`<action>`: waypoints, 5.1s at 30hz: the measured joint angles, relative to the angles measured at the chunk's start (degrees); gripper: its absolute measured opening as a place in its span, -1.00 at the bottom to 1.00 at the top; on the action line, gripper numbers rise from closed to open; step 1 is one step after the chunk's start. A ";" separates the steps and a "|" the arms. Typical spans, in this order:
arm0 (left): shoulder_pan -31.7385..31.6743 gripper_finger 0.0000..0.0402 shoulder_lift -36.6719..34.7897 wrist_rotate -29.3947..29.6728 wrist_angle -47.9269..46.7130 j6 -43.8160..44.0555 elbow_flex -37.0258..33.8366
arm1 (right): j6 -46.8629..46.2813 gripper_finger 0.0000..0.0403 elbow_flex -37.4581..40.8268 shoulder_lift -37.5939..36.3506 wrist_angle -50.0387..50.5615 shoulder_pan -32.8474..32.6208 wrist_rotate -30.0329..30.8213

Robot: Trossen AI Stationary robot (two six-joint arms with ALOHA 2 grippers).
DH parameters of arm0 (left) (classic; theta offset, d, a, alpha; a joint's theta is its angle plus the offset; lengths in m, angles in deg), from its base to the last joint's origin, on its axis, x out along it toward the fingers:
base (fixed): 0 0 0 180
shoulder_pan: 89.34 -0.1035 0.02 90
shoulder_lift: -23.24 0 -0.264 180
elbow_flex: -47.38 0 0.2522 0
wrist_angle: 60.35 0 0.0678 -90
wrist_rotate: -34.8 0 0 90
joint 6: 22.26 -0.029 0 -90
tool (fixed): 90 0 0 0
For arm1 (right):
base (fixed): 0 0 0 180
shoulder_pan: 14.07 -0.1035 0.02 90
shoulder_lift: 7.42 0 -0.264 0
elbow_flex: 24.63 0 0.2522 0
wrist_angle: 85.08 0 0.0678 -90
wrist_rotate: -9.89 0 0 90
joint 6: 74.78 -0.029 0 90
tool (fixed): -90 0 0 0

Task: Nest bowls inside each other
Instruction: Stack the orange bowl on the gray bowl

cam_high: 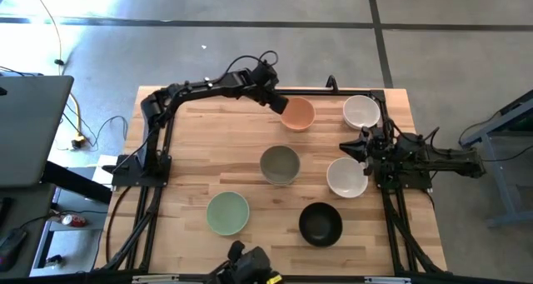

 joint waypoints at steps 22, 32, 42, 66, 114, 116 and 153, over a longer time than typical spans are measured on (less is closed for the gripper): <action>1.00 -0.35 1.96 -0.31 -2.47 -0.46 0.56 | 0.59 -0.78 0.00 0.00 -1.20 0.00 0.02; 3.22 -0.35 6.72 -0.81 -1.91 -0.05 4.44 | -1.49 -0.78 0.00 0.00 -1.22 -0.02 -0.76; 2.09 -0.35 6.75 2.96 -8.20 -3.08 8.21 | -0.87 -0.78 0.00 0.00 -1.22 -0.02 -0.90; 3.02 -0.35 8.34 2.18 -8.36 -2.43 8.10 | -0.27 -0.78 0.00 0.00 -1.23 -0.04 -1.11; 4.61 -0.99 12.08 -3.42 -4.74 -3.06 8.08 | -0.49 -0.78 0.00 0.00 -1.22 -0.04 -0.90; 4.61 -0.99 11.90 -3.44 -4.91 -3.16 8.08 | -0.57 -0.78 0.00 -0.01 -1.22 -0.04 -0.90; 2.36 -1.00 -6.47 -5.68 -30.79 -15.10 8.14 | -0.17 -0.78 0.00 -0.02 -1.16 -0.02 -0.83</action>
